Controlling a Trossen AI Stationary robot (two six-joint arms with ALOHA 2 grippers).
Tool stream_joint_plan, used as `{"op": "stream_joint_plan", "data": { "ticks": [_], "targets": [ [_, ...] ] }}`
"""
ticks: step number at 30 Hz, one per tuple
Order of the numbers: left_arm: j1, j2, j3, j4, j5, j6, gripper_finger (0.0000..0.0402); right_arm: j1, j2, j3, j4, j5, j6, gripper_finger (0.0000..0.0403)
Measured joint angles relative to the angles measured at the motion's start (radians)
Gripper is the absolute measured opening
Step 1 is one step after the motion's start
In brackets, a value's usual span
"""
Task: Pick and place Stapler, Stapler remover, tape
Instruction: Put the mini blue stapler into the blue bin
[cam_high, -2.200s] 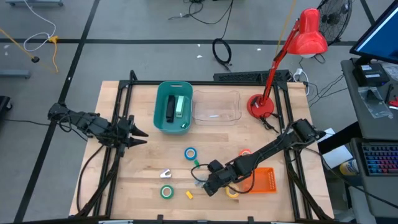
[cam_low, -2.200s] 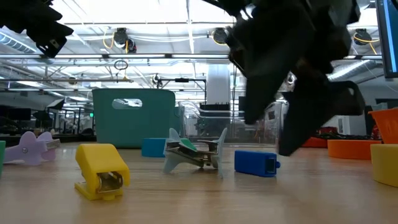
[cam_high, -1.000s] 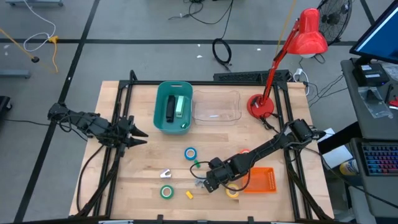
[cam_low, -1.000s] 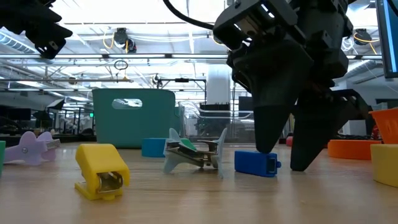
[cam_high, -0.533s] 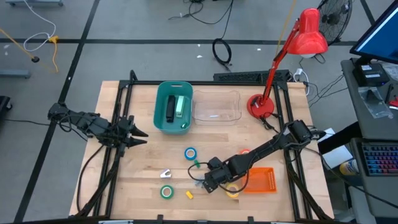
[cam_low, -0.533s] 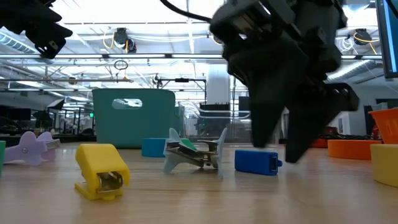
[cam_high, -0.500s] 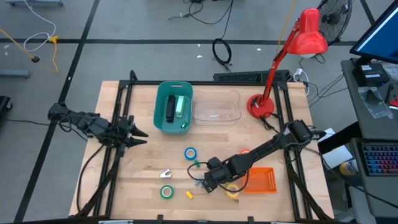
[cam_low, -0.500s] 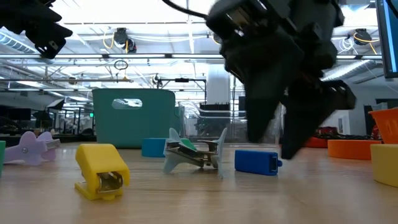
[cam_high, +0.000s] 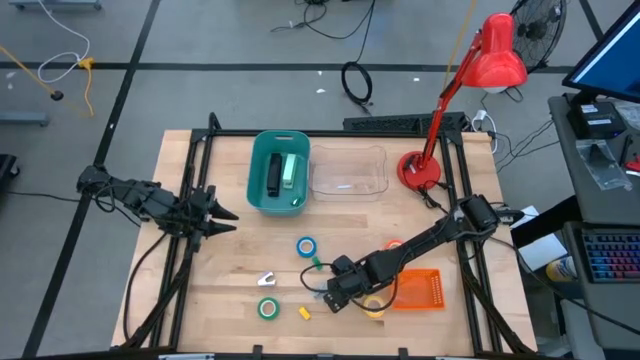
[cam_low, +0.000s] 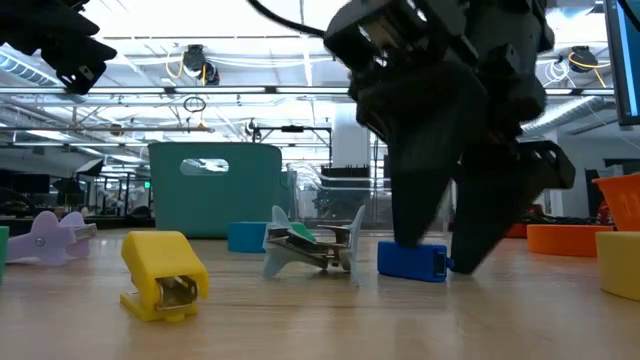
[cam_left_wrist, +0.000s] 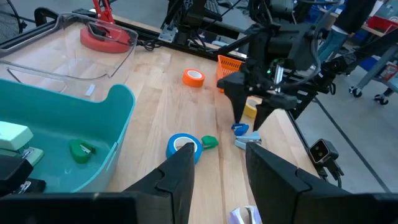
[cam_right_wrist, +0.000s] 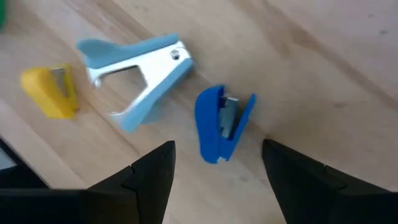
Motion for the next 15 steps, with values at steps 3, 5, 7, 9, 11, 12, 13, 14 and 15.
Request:
{"op": "stream_joint_plan", "data": {
  "ticks": [3, 5, 7, 9, 11, 12, 13, 14, 15],
  "targets": [
    [0.0, 0.0, 0.0, 0.0, 0.0, 0.005, 0.0145, -0.002, 0.022, 0.005, 0.022, -0.04, -0.001, 0.0238],
    [0.0, 0.0, 0.0, 0.0, 0.0, 0.005, 0.0145, -0.003, 0.036, 0.005, 0.021, -0.052, 0.001, 0.0238],
    [0.0, 0.0, 0.0, -0.001, 0.0, 0.005, 0.0145, -0.002, 0.04, 0.005, 0.018, -0.045, 0.013, 0.0238],
    [0.0, 0.0, 0.0, 0.0, 0.0, 0.005, 0.0145, -0.002, 0.041, 0.005, 0.017, -0.029, 0.017, 0.0238],
    [0.0, 0.0, 0.0, 0.0, 0.0, 0.005, 0.0145, -0.002, 0.042, 0.005, 0.016, -0.021, 0.017, 0.0238],
    [0.0, 0.0, 0.0, 0.0, 0.0, 0.005, 0.0145, -0.002, 0.042, 0.005, 0.016, -0.02, 0.014, 0.0238],
    [0.0, 0.0, 0.0, 0.0, 0.0, 0.004, 0.0145, -0.002, 0.043, 0.004, 0.017, -0.021, 0.014, 0.0238],
    [0.0, 0.0, 0.0, -0.001, 0.0, 0.004, 0.0145, -0.002, 0.043, 0.004, 0.018, -0.021, 0.013, 0.0238],
    [0.0, 0.0, 0.0, 0.0, 0.0, 0.004, 0.0145, -0.002, 0.043, 0.004, 0.02, -0.023, 0.006, 0.0238]
  ]
}}
